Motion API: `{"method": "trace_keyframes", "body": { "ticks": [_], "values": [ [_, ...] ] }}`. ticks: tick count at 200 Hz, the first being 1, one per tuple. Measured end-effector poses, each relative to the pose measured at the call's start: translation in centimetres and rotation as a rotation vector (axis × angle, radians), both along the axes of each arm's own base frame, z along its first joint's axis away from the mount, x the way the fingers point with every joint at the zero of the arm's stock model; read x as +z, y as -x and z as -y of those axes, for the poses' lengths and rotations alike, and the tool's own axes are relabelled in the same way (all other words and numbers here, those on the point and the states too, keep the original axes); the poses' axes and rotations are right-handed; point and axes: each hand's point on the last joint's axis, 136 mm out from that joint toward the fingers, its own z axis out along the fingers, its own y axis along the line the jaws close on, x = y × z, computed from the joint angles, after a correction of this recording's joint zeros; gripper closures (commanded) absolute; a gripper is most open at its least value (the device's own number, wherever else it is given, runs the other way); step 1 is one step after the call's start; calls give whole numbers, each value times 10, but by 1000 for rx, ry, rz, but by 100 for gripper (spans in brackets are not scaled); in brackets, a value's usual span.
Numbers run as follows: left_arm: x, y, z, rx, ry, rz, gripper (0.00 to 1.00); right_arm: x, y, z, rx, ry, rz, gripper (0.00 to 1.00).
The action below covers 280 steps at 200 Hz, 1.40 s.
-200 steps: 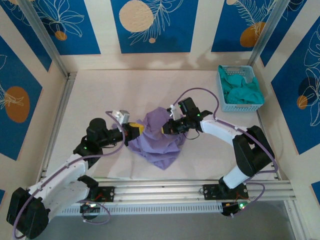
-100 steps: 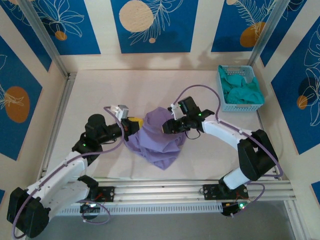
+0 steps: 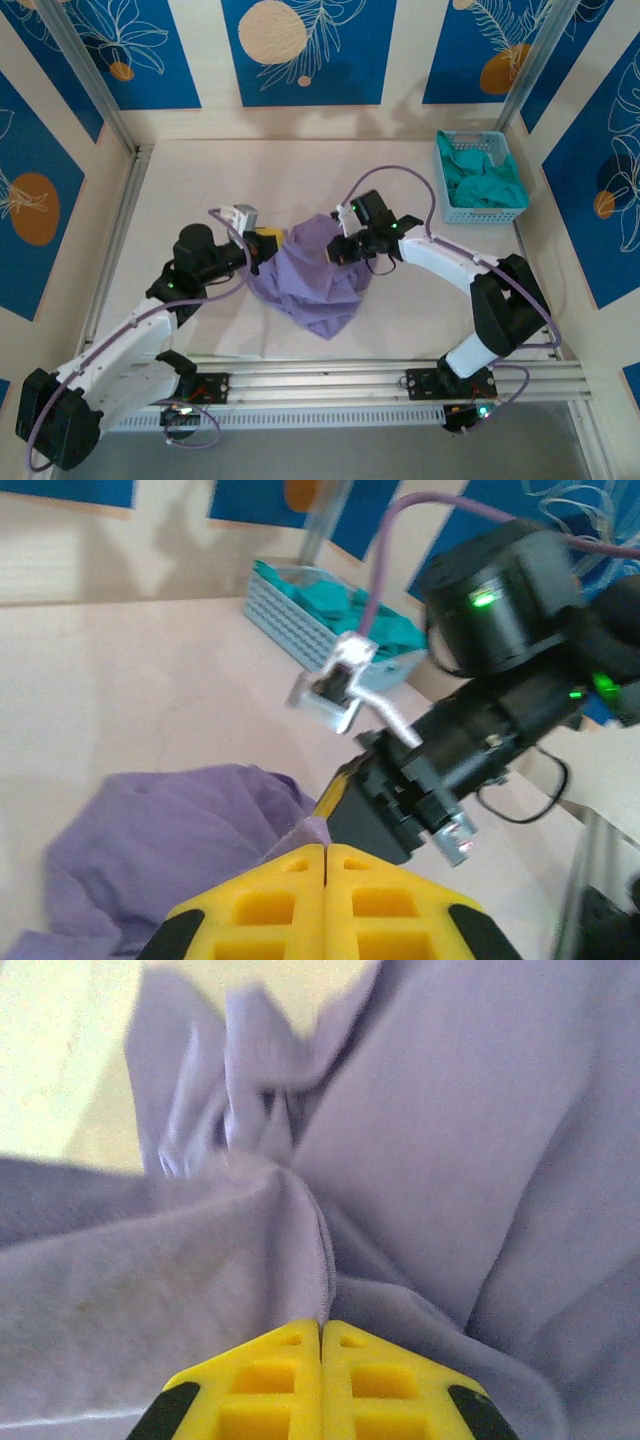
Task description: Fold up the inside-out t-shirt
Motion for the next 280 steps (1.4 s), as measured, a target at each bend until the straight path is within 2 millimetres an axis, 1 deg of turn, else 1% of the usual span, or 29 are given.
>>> {"method": "trace_keyframes", "body": {
  "ticks": [14, 17, 27, 38, 48, 57, 65, 72, 81, 86, 92, 95, 99, 104, 105, 106, 111, 122, 126, 129, 136, 147, 156, 169, 187, 202, 221, 253, 280],
  "values": [
    [15, -23, -5, 66, -15, 26, 100, 31, -31, 3, -45, -53, 89, 100],
    [18, -28, -6, 80, -18, 32, 100, 42, -39, 4, -59, -71, 118, 100],
    [40, -46, -11, 124, -11, 67, 100, 71, -60, 9, -95, -120, 203, 100],
    [73, -61, -15, 154, 15, 121, 100, 103, -73, 18, -128, -171, 303, 100],
    [103, -64, -17, 157, 45, 175, 100, 130, -76, 28, -156, -206, 388, 100],
    [129, -57, -16, 131, 79, 234, 100, 149, -71, 37, -173, -233, 459, 100],
    [142, -47, -14, 97, 105, 272, 100, 160, -62, 43, -181, -254, 511, 95],
    [146, -38, -12, 62, 122, 291, 100, 162, -50, 47, -183, -268, 536, 89],
    [136, -24, -8, 12, 135, 292, 100, 150, -36, 51, -183, -271, 534, 81],
    [125, -17, -5, -14, 139, 276, 100, 141, -30, 53, -183, -266, 525, 77],
    [105, -11, -2, -42, 135, 245, 100, 121, -22, 54, -186, -252, 492, 73],
    [89, -7, -1, -58, 129, 218, 100, 110, -19, 55, -191, -246, 466, 71],
    [75, -4, 1, -71, 126, 193, 100, 97, -15, 56, -189, -232, 443, 68],
    [49, 2, 5, -94, 116, 139, 100, 78, -10, 57, -199, -216, 398, 65],
    [46, 2, 5, -95, 115, 133, 100, 71, -8, 57, -197, -206, 384, 65],
    [38, 4, 6, -100, 111, 118, 100, 67, -7, 57, -194, -202, 379, 64],
    [17, 10, 10, -120, 104, 69, 100, 43, -1, 59, -204, -173, 317, 62],
    [-47, 23, 17, -156, 62, -89, 100, -3, 16, 67, -216, -103, 199, 59],
    [-66, 30, 19, -167, 46, -136, 100, -17, 23, 70, -219, -77, 158, 58],
    [-83, 37, 21, -179, 31, -185, 100, -25, 28, 72, -223, -63, 132, 58],
    [-111, 52, 23, -203, 3, -260, 100, -38, 37, 75, -230, -31, 87, 57],
    [-138, 75, 27, -245, -31, -331, 100, -46, 45, 77, -234, 1, 53, 55],
    [-145, 87, 32, -274, -44, -357, 100, -46, 48, 74, -225, 16, 48, 54],
    [-145, 95, 38, -306, -46, -353, 100, -40, 52, 66, -200, 35, 58, 52],
    [-142, 98, 41, -316, -44, -338, 100, -25, 50, 50, -151, 62, 91, 49],
    [-142, 98, 42, -314, -46, -333, 100, -12, 42, 35, -120, 87, 136, 48],
    [-144, 97, 42, -306, -48, -330, 100, -2, 33, 21, -87, 123, 184, 46],
    [-147, 97, 42, -303, -56, -334, 100, -2, 17, 6, -38, 219, 235, 44],
    [-148, 96, 42, -300, -58, -333, 100, -6, -6, -6, -16, 323, 273, 44]
  ]
}}
